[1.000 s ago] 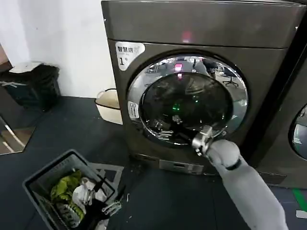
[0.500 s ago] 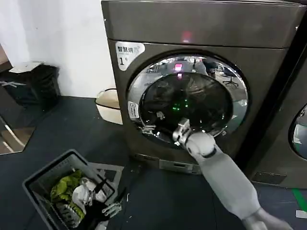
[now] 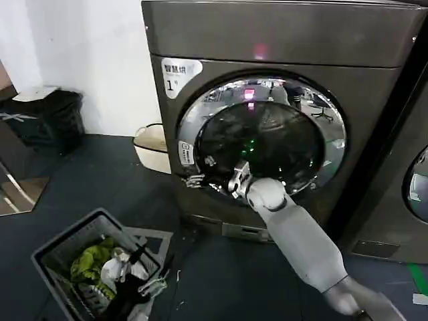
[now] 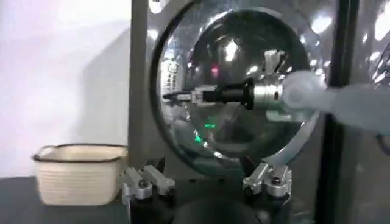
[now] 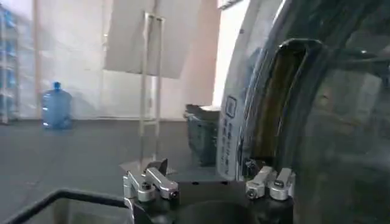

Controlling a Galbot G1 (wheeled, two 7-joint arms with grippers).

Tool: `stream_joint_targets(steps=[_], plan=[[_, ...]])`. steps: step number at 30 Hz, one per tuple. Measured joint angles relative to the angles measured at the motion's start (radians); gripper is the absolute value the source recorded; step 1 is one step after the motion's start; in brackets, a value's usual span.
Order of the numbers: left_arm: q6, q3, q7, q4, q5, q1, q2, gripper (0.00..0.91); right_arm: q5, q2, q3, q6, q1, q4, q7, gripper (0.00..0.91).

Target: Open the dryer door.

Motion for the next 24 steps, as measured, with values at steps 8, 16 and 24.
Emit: stream_joint_targets(steps=[8,16,24], plan=[[0.0,-0.1,0.053,0.07,-0.154,-0.076,0.133,0.907,0.014,-0.078,0.029,-0.022,-0.059,0.111,-0.179,0.907],[0.04,-0.097,0.001,0.195,-0.324,-0.177,0.316,0.907,0.035,-0.169,0.077,-0.058,-0.138,0.221,-0.372,0.907],[0.065,0.006,-0.009,0.322,-0.402,-0.323,0.451,0.907,0.054,-0.251,0.174,-0.024,-0.258,0.314,-0.537,0.907]])
